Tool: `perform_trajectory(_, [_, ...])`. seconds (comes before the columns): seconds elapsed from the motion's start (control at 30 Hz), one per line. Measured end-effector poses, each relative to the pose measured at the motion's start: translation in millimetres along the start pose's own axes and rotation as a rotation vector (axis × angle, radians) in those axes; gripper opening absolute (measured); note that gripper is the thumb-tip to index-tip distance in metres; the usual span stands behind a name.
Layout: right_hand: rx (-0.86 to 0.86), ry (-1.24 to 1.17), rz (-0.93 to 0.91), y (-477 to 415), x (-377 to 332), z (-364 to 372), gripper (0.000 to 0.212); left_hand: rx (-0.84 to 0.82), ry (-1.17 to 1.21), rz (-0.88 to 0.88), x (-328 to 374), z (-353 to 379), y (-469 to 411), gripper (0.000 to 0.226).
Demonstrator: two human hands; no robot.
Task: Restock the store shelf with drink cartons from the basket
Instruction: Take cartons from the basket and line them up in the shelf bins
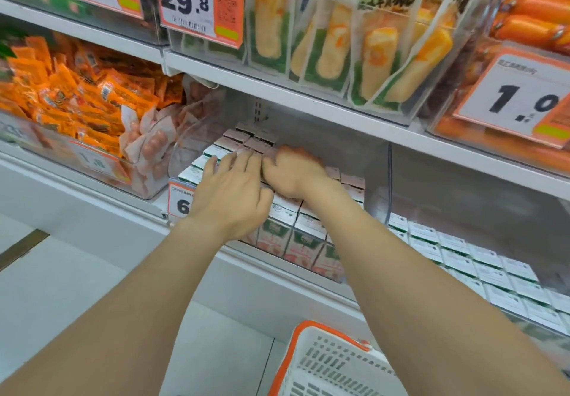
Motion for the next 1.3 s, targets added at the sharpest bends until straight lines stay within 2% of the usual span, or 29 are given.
perform_trajectory(0.13, [-0.004, 0.058, -0.005, 0.2, 1.2, 8.4, 0.064, 0.019, 0.059, -0.064, -1.2, -5.3, -1.9, 0.054])
perform_trajectory(0.23, [-0.057, 0.097, 0.003, -6.0, -2.7, 2.5, 0.064, 0.099, 0.012, -0.073, -6.7, -16.5, -0.7, 0.058])
perform_trajectory(0.3, [0.018, 0.098, 0.034, -13.7, -7.4, -7.9, 0.063, 0.183, -0.032, -0.098, -15.3, -28.6, -0.4, 0.059])
perform_trajectory(0.4, [0.150, -0.052, 0.030, -32.6, -23.4, -19.4, 0.049, 0.249, -0.046, -0.166, -29.8, -38.4, 1.6, 0.062])
perform_trajectory(0.53, [0.108, -0.175, -0.012, -56.3, -45.2, -20.1, 0.046, 0.173, -0.054, -0.185, -37.6, -26.2, 3.3, 0.086])
perform_trajectory(0.67, [0.098, -0.317, -0.015, -76.1, -52.4, -16.3, 0.054, 0.169, -0.083, -0.195, -39.0, -24.0, 2.2, 0.092])
perform_trajectory(0.73, [0.067, -0.316, 0.004, -81.1, -52.3, -10.2, 0.057, 0.165, -0.099, -0.191, -38.6, -22.8, 2.0, 0.091])
perform_trajectory(0.83, [0.019, -0.291, -0.045, -81.3, -57.0, -16.5, 0.032, 0.168, -0.112, -0.185, -39.2, -22.2, 2.0, 0.087])
perform_trajectory(0.87, [0.010, -0.294, -0.070, -82.0, -57.7, -18.0, 0.030, 0.171, -0.115, -0.184, -39.0, -22.2, 1.7, 0.086])
perform_trajectory(1.1, [-0.010, -0.241, -0.087, -75.9, -55.8, -0.7, 0.057, 0.152, -0.120, -0.191, -35.9, -21.5, 0.9, 0.083])
perform_trajectory(1.23, [-0.046, -0.129, -0.134, -67.2, -59.0, -6.7, 0.054, 0.077, -0.139, -0.242, -29.3, -24.2, -1.2, 0.073])
perform_trajectory(1.3, [-0.024, -0.118, -0.165, -57.0, -55.4, -9.7, 0.056, 0.093, -0.161, -0.242, -18.0, -27.8, -3.4, 0.069])
Point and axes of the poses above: each hand's wrist, its own y-axis away from the middle knuckle, its own z-axis out of the palm, x = y × z, the point moved 7 cm from there along -y, towards the middle knuckle, and after that the axes turned 10 degrees about y, right-handed, at the moved point
